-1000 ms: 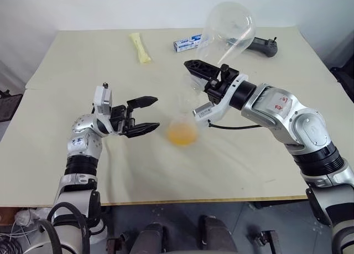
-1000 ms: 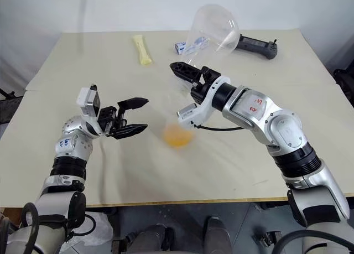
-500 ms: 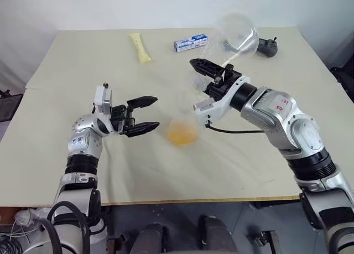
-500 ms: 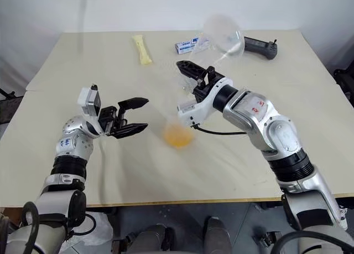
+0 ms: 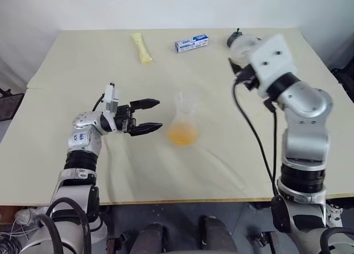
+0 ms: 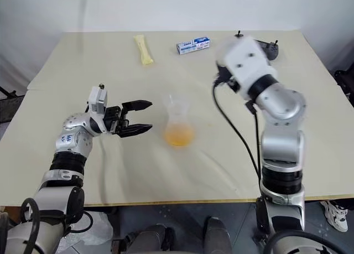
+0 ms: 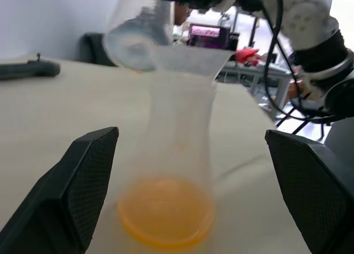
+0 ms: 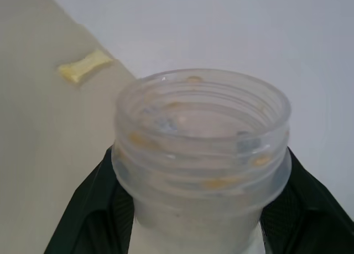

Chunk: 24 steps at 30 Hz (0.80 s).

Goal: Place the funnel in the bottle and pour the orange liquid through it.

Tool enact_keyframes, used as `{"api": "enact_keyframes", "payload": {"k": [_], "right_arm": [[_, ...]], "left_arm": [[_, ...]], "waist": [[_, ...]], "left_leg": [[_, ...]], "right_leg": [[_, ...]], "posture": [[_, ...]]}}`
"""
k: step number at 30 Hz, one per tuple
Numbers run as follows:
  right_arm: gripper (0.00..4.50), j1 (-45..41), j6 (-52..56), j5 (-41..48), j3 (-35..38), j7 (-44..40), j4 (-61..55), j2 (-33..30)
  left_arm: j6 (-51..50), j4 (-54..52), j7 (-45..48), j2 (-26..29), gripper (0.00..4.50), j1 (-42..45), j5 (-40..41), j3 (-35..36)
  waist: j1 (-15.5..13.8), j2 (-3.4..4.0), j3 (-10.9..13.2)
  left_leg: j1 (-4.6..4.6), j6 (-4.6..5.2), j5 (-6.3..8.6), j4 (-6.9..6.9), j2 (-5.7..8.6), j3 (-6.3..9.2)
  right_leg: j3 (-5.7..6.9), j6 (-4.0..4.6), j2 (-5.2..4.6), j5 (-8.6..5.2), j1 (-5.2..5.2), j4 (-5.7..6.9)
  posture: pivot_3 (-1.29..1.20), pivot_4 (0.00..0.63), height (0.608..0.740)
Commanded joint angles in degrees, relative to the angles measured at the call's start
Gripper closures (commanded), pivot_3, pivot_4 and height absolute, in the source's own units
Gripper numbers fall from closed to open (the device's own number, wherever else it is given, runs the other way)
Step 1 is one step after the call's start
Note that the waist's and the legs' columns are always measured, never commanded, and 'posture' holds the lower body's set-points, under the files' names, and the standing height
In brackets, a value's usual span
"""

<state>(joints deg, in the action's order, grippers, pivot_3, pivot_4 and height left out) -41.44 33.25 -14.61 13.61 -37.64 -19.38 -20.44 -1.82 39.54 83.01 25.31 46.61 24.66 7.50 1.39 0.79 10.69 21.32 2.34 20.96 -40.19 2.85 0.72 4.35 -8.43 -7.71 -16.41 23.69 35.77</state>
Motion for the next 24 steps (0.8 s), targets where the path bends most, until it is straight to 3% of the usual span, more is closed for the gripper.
{"api": "enact_keyframes", "payload": {"k": [1, 7, 17, 23, 24], "right_arm": [[2.03, 0.6, 4.1, 8.5, 11.9, 2.7, 2.1, -2.2], [2.03, 5.1, 2.2, 19.3, 21.4, 5.1, 9.0, -3.3], [2.03, 11.2, -6.1, 27.4, 20.7, 8.2, 16.4, -3.9], [0.05, 13.5, -9.1, 28.9, 18.1, 9.3, 14.5, -5.7], [0.02, 13.7, -9.2, 29.3, 17.9, 9.6, 13.7, -6.0]], "left_arm": [[0.6, 0.5, -1.1, 1.1, 0.00, 1.3, -1.5, -0.5], [1.0, 0.6, -3.6, 1.8, 0.00, 1.2, -3.0, -0.4], [0.5, -4.3, -3.9, 2.8, 0.00, -2.0, -1.9, 0.0], [-0.4, -6.4, -4.5, 3.8, 0.00, -3.5, -1.7, 0.0], [-0.5, -7.0, -4.3, 3.9, 0.00, -3.9, -1.4, 0.1]], "waist": [[-0.1, 0.00, 0.0], [0.2, 0.00, 0.0], [0.2, 0.01, 0.0], [0.1, 0.01, 0.0], [0.1, 0.01, 0.0]], "left_leg": [[0.00, 0.00, 0.00, 0.00, 0.03, 0.00], [-0.05, 0.00, 0.00, 0.11, 0.06, -0.06], [-0.13, 0.01, 0.00, 0.10, 0.01, -0.23], [-0.12, 0.01, 0.00, 0.06, 0.03, -0.21], [-0.12, 0.01, -0.01, 0.06, 0.03, -0.21]], "right_leg": [[0.00, 0.00, -0.03, 0.00, 0.00, 0.01], [-0.01, 0.00, -0.06, 0.00, 0.02, 0.04], [-0.10, 0.00, -0.06, 0.00, 0.02, 0.05], [-0.13, 0.00, -0.08, 0.00, 0.01, 0.05], [-0.13, 0.00, -0.09, 0.00, 0.01, 0.05]], "posture": [[0.00, 0.150, 0.740], [0.00, 0.150, 0.740], [0.00, 0.150, 0.740], [0.00, 0.150, 0.740], [0.00, 0.150, 0.740]]}}
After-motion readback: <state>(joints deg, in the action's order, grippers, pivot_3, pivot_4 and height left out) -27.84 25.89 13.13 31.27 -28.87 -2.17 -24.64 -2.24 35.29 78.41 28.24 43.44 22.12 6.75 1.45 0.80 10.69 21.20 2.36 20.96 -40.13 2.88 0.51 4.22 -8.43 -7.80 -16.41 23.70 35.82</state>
